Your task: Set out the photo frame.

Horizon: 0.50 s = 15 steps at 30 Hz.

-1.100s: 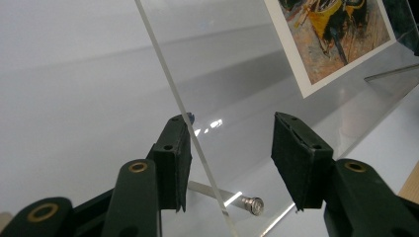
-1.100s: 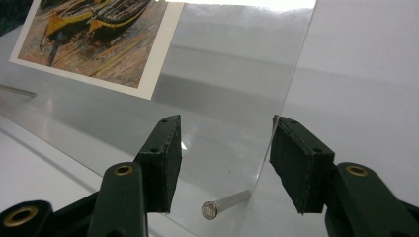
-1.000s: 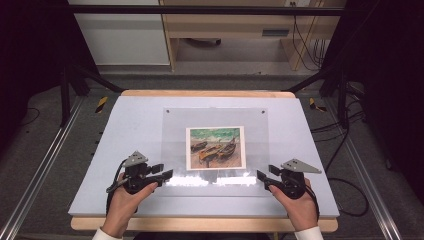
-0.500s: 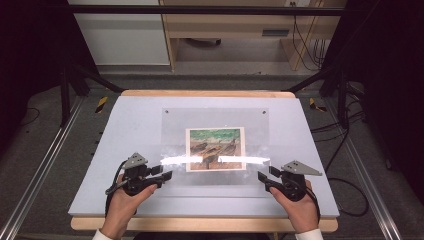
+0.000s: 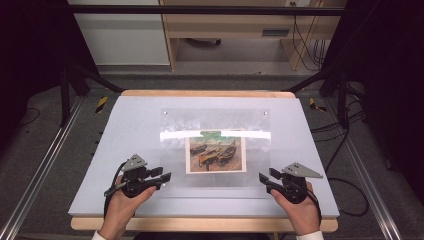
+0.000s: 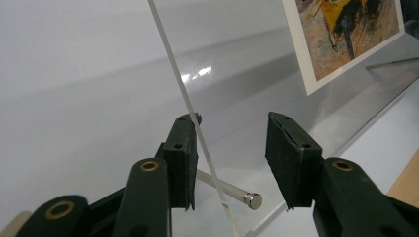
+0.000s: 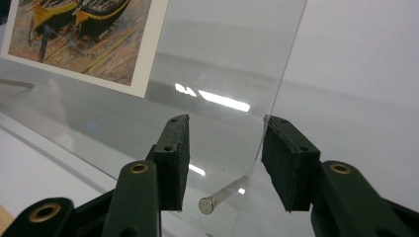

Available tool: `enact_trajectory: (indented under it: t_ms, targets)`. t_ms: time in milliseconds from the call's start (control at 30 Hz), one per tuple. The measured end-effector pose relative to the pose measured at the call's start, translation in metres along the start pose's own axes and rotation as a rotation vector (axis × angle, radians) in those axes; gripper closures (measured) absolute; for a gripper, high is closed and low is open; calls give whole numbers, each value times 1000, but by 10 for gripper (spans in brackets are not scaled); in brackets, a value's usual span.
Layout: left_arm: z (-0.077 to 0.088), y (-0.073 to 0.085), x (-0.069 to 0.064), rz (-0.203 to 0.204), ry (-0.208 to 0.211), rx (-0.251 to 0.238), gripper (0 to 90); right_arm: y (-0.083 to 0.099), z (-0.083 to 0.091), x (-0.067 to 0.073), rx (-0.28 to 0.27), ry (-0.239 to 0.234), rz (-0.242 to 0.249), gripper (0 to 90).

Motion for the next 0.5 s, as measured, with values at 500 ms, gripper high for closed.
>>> enact_trajectory:
  t_ms: [500]
  targets:
    - [5,4,-3,-32,-17,23,585,3,6,1,4,2,2,600]
Point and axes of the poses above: each handheld gripper's, and its own axes: z roughly backward along the jaws, y roughly out of its underside, x roughly to its left, the point moved 10 cm from there along -z, roughly forward along the jaws, and after that the axes turned 9 degrees about -x, right-handed, at the moved point
